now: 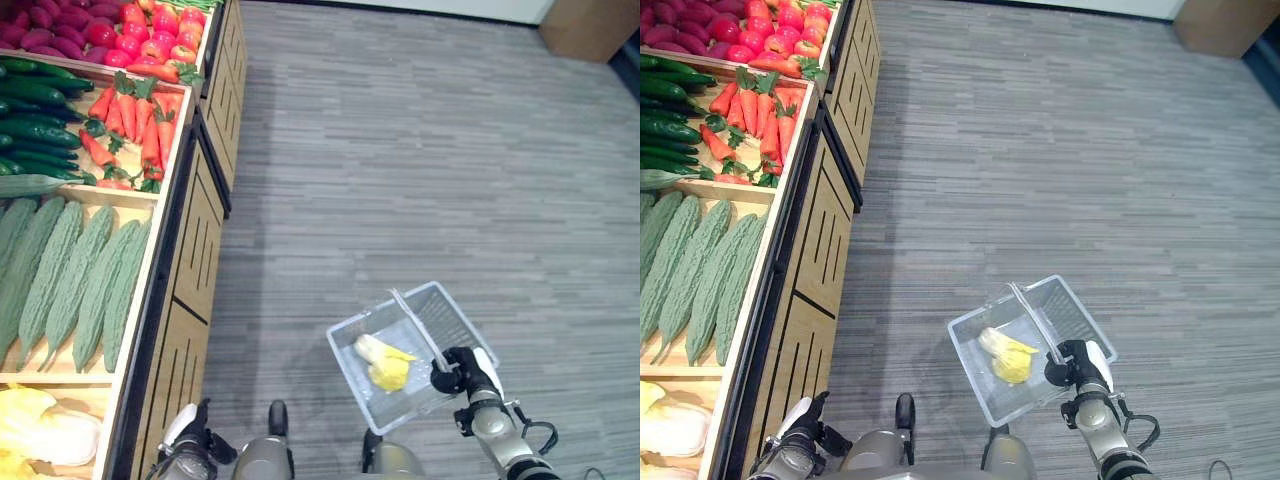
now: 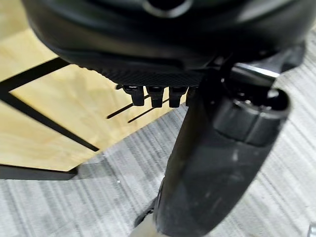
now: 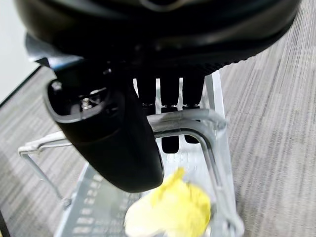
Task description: Get the vegetables into the basket
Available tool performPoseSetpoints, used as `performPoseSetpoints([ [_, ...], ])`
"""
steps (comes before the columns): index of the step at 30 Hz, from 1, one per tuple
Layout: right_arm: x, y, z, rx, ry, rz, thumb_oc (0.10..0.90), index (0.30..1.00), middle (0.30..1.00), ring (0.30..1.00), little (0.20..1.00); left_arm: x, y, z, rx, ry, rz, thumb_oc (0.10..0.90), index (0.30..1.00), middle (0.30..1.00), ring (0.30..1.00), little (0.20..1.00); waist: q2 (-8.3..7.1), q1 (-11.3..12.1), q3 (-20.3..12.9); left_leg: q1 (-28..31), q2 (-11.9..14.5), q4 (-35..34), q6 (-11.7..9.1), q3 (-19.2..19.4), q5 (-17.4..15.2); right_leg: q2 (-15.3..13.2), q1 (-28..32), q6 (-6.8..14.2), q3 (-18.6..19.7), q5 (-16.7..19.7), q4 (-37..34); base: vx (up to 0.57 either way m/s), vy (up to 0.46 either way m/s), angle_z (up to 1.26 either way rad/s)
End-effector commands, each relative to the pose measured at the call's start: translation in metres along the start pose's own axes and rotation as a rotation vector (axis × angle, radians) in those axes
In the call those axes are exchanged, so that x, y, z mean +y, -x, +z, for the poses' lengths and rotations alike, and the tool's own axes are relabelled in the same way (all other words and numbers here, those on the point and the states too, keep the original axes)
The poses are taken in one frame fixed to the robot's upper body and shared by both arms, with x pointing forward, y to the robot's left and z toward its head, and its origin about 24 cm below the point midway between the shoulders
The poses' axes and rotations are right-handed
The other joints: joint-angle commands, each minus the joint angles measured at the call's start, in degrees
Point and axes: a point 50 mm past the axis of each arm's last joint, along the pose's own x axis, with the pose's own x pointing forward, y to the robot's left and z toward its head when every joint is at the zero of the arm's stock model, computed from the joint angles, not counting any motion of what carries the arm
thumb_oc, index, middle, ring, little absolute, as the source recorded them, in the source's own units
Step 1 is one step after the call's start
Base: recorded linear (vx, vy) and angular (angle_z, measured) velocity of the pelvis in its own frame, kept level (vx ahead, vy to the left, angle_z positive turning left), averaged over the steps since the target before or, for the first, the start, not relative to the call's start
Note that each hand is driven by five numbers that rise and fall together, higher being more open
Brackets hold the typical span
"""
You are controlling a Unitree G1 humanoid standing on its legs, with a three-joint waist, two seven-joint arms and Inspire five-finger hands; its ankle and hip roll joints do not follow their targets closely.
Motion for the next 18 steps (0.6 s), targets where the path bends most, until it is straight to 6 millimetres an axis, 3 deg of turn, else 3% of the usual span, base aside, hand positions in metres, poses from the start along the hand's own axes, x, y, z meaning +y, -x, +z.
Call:
performPoseSetpoints([
  [1, -0.038, -0.011, 0.046, -0.218, -0.057, -0.129, 0.400, 0.300, 0.300, 0.300, 0.300, 0.009, 0.001, -0.015, 0.045, 0.011, 0.037, 0.900, 1.000, 1.000, 1.000, 1.000, 1.68, -0.38, 1.15, -2.34, -0.76, 1.23, -1.53, -5.13, 0.27, 3.84, 3.27, -0.54, -2.19, 5.70, -6.67, 0.25, -0.024, 0.18],
  [3, -0.039, -0.011, 0.048, -0.225, -0.070, -0.137, 0.400, 0.300, 0.300, 0.300, 0.300, 0.007, -0.001, -0.007, 0.027, 0.013, 0.028, 0.900, 1.000, 1.000, 1.000, 1.000, 1.81, -1.69, 2.11, 0.09, -0.79, 1.63, -2.20, -6.58, -2.00, 3.56, -0.11, -0.51, -1.63, 5.35, -14.97, 0.31, -0.053, 0.12],
  [4, -0.039, -0.011, 0.048, -0.225, -0.070, -0.137, 0.400, 0.300, 0.300, 0.300, 0.300, 0.007, -0.001, -0.007, 0.027, 0.013, 0.028, 0.900, 1.000, 1.000, 1.000, 1.000, 1.95, -1.77, 2.37, 0.44, -0.67, 1.64, -2.24, -6.70, -2.15, 3.65, 0.39, -0.52, -1.80, 5.32, -15.17, 0.21, -0.065, 0.07],
  [8, -0.039, -0.011, 0.050, -0.232, -0.057, -0.138, 0.400, 0.300, 0.300, 0.300, 0.300, 0.005, -0.001, -0.003, 0.012, 0.017, 0.017, 0.900, 1.000, 1.000, 1.000, 1.000, 1.73, -4.02, 2.81, 5.38, -0.20, 2.76, -3.89, -10.43, -6.54, 1.52, -4.30, 1.81, 3.14, 11.48, -25.94, 0.36, -0.144, 0.42],
  [11, -0.039, -0.010, 0.046, -0.222, -0.047, -0.127, 0.400, 0.300, 0.300, 0.300, 0.300, 0.000, 0.001, -0.009, 0.030, 0.030, -0.008, 0.900, 1.000, 1.000, 1.000, 1.000, 1.75, -4.27, 1.83, 9.08, 0.74, 2.89, -4.96, -12.39, -8.03, 1.58, -4.04, 1.90, 1.90, 11.81, -24.43, 0.38, -0.203, 0.61],
  [16, -0.043, -0.008, 0.037, -0.200, -0.045, -0.127, 0.400, 0.300, 0.300, 0.300, 0.300, -0.007, 0.005, -0.018, 0.066, 0.039, -0.021, 0.900, 1.000, 1.000, 1.000, 1.000, 3.01, -4.65, -0.24, 10.18, 4.06, 5.58, -7.17, -13.73, -5.57, 4.06, -2.29, -0.11, -1.16, 10.08, -22.53, 0.35, -0.278, 0.50],
  [18, -0.049, -0.005, 0.034, -0.207, -0.037, -0.133, 0.400, 0.300, 0.300, 0.300, 0.300, -0.008, 0.006, -0.022, 0.095, 0.083, -0.016, 0.900, 1.000, 1.000, 1.000, 1.000, 3.90, -4.50, -0.43, 8.46, 5.38, 10.90, -8.60, -15.33, -0.37, 6.11, -0.67, -2.20, -2.63, 7.44, -21.74, 0.28, -0.282, 0.06],
])
